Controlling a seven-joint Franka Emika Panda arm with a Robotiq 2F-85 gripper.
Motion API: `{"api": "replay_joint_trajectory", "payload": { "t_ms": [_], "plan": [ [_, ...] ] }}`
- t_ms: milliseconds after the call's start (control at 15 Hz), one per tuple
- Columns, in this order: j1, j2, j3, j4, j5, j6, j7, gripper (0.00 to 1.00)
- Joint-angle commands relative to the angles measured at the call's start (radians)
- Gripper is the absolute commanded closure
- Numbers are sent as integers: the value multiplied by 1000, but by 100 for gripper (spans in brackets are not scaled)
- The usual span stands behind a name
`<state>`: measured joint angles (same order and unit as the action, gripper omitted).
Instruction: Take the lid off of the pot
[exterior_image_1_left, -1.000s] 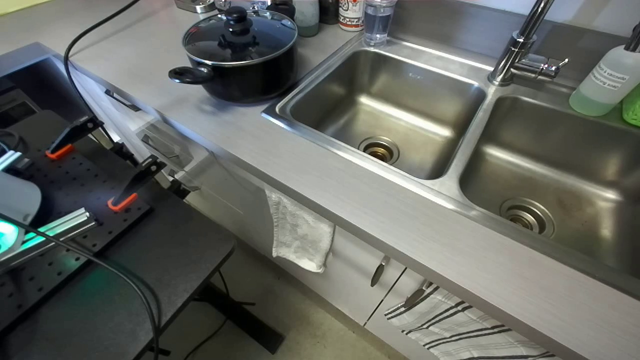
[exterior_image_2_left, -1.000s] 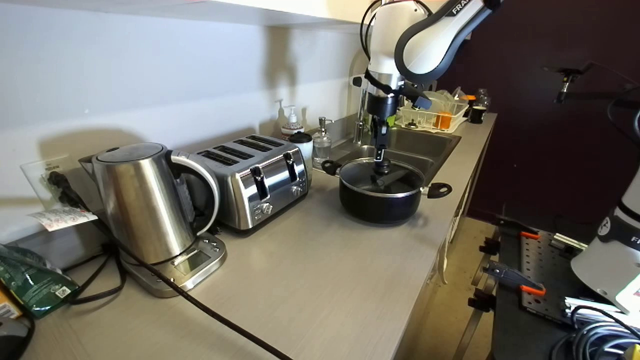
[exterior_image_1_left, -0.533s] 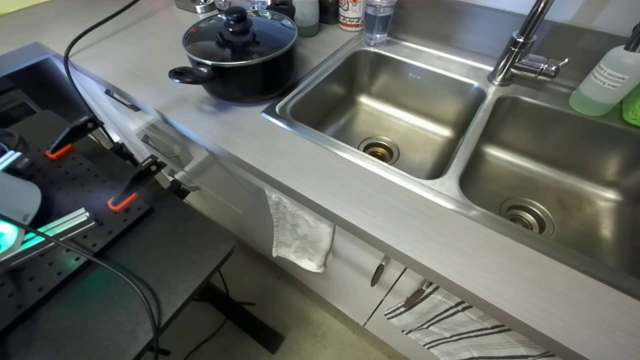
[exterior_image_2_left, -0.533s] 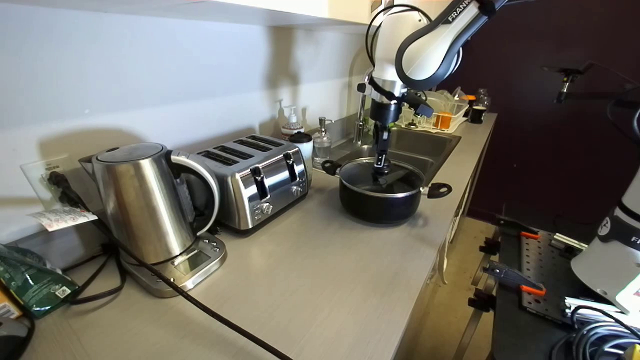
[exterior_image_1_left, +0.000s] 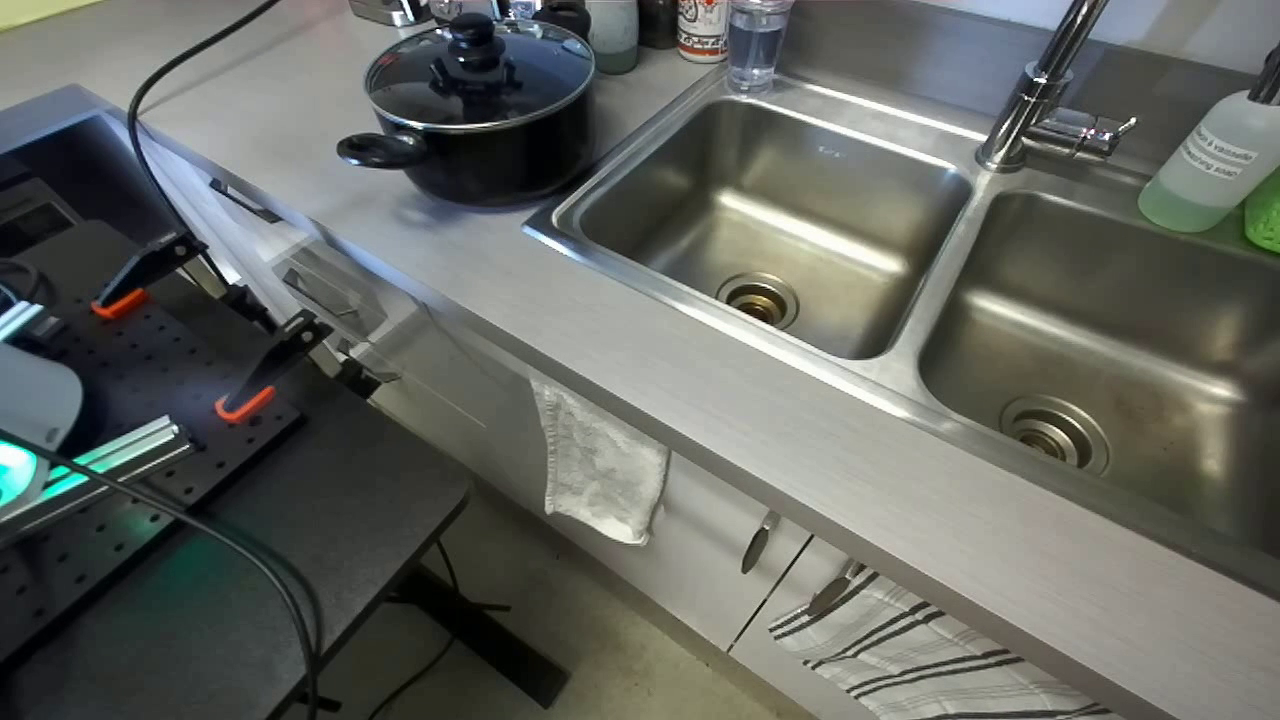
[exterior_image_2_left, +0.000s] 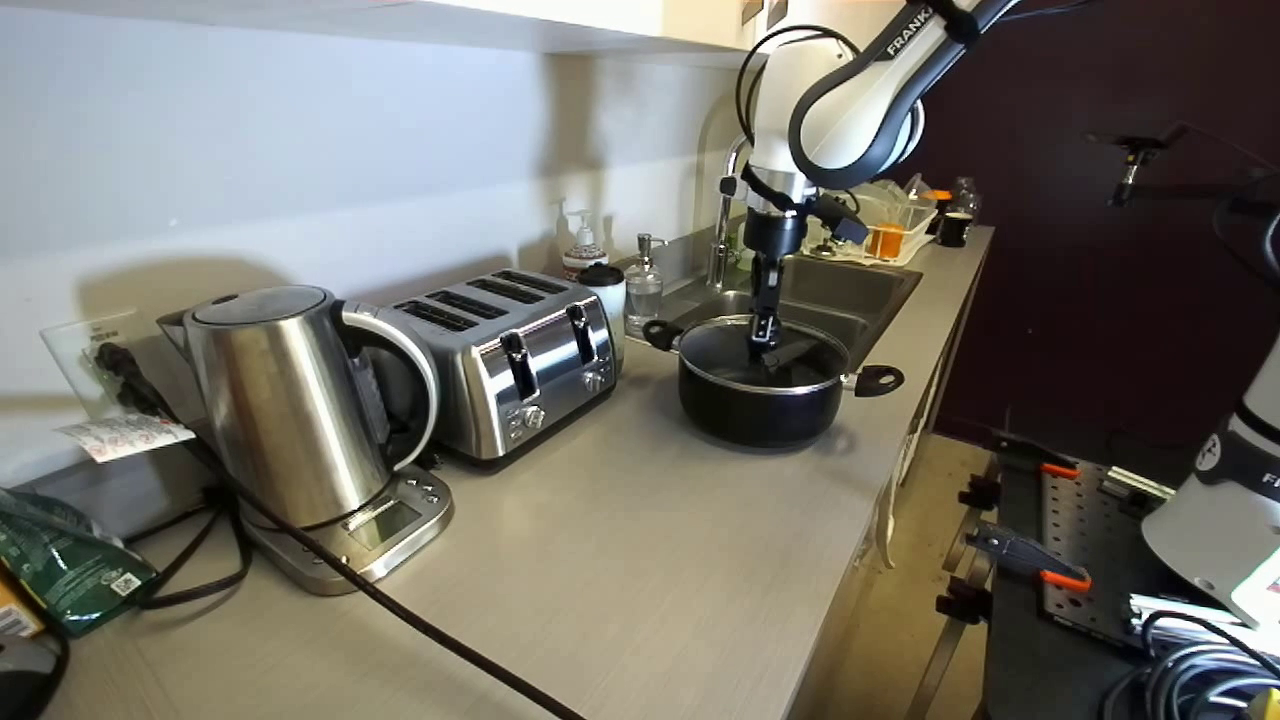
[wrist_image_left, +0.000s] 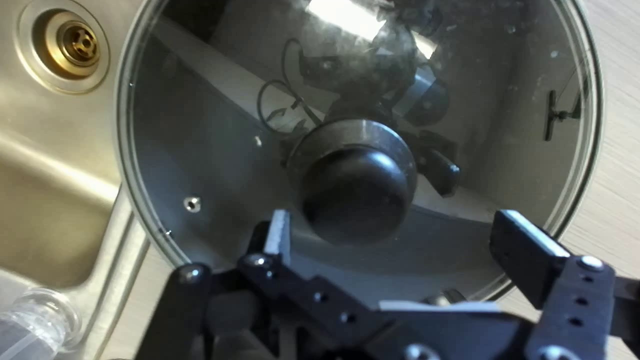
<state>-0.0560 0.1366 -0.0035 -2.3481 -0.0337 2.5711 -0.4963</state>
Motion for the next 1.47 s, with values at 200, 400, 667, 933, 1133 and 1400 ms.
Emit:
{"api": "replay_joint_trajectory", "payload": {
  "t_ms": [200, 400, 667, 933, 1133, 1400],
  "plan": [
    [-29, -16, 2, -29, 21, 38, -7, 0],
    [-28, -10, 4, -29, 19, 35, -5, 26],
    [-28, -15, 5, -32, 21, 34, -8, 44],
    [-29, -21, 6, -35, 24, 40, -11, 75],
    [-29, -30, 7, -42, 28, 43, -14, 75],
    [-27, -85, 11, -97, 41, 100, -10, 75]
  ]
}}
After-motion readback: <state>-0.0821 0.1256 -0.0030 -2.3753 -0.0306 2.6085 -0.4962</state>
